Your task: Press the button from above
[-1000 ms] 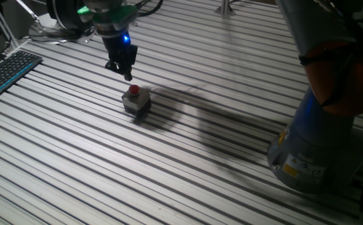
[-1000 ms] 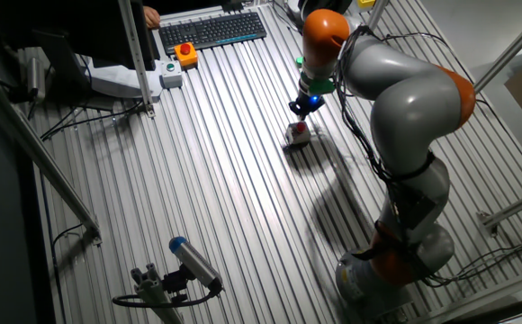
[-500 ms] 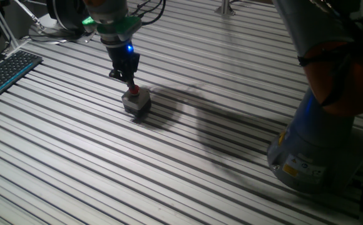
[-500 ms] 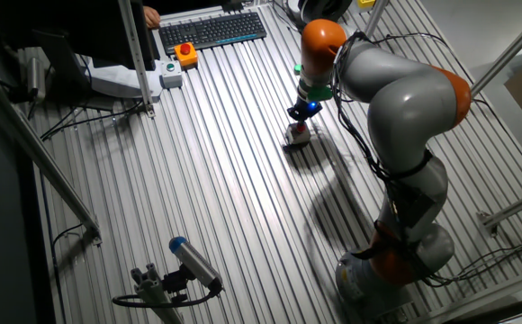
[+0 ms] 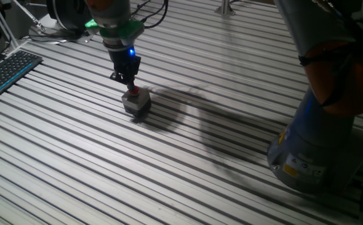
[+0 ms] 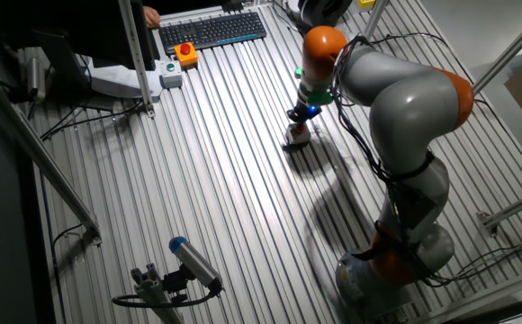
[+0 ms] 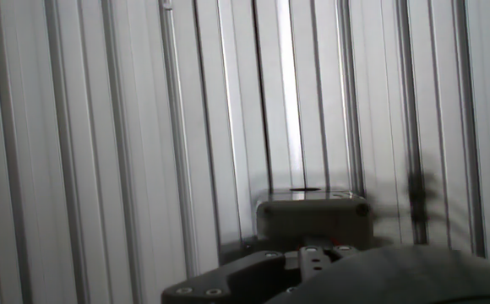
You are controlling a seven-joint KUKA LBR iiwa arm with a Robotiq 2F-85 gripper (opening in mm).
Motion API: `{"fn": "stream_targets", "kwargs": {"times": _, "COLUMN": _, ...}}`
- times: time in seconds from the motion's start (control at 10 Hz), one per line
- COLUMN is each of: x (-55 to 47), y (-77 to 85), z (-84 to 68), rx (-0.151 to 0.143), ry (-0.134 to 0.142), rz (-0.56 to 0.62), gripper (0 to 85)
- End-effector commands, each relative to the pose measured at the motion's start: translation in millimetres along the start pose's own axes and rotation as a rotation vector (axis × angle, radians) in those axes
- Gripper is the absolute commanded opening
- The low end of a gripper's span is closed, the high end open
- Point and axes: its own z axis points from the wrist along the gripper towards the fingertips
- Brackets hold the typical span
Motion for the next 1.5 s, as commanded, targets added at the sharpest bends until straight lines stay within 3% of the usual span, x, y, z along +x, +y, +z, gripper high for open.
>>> {"fn": "stream_targets", "kwargs": {"times": 0.0, "x": 5.6, "y": -1.0, "z": 3.2, "rx": -0.006, "ry": 0.033, "rz": 0.002, "gripper": 0.0}}
{"fn": "stream_targets", "kwargs": {"times": 0.2, "x": 3.3, "y": 1.0, "z": -28.6, "rx": -0.008, "ry": 0.077, "rz": 0.009, "gripper": 0.0}}
{"fn": "stream_targets", "kwargs": {"times": 0.4, "x": 7.4, "y": 0.1, "z": -45.0, "rx": -0.005, "ry": 0.074, "rz": 0.015, "gripper": 0.0}}
{"fn": "stream_targets", "kwargs": {"times": 0.6, "x": 12.1, "y": -1.8, "z": -52.3, "rx": -0.018, "ry": 0.075, "rz": 0.022, "gripper": 0.0}}
{"fn": "stream_targets", "kwargs": {"times": 0.8, "x": 14.0, "y": -3.0, "z": -52.9, "rx": -0.011, "ry": 0.038, "rz": 0.045, "gripper": 0.0}}
{"fn": "stream_targets", "kwargs": {"times": 1.0, "x": 13.7, "y": -8.5, "z": -53.9, "rx": 0.002, "ry": 0.049, "rz": 0.053, "gripper": 0.0}}
{"fn": "stream_targets", "kwargs": {"times": 1.2, "x": 14.5, "y": -10.6, "z": -54.3, "rx": -0.011, "ry": 0.077, "rz": 0.064, "gripper": 0.0}}
{"fn": "stream_targets", "kwargs": {"times": 1.4, "x": 16.3, "y": -8.2, "z": -55.8, "rx": -0.029, "ry": 0.086, "rz": 0.1, "gripper": 0.0}}
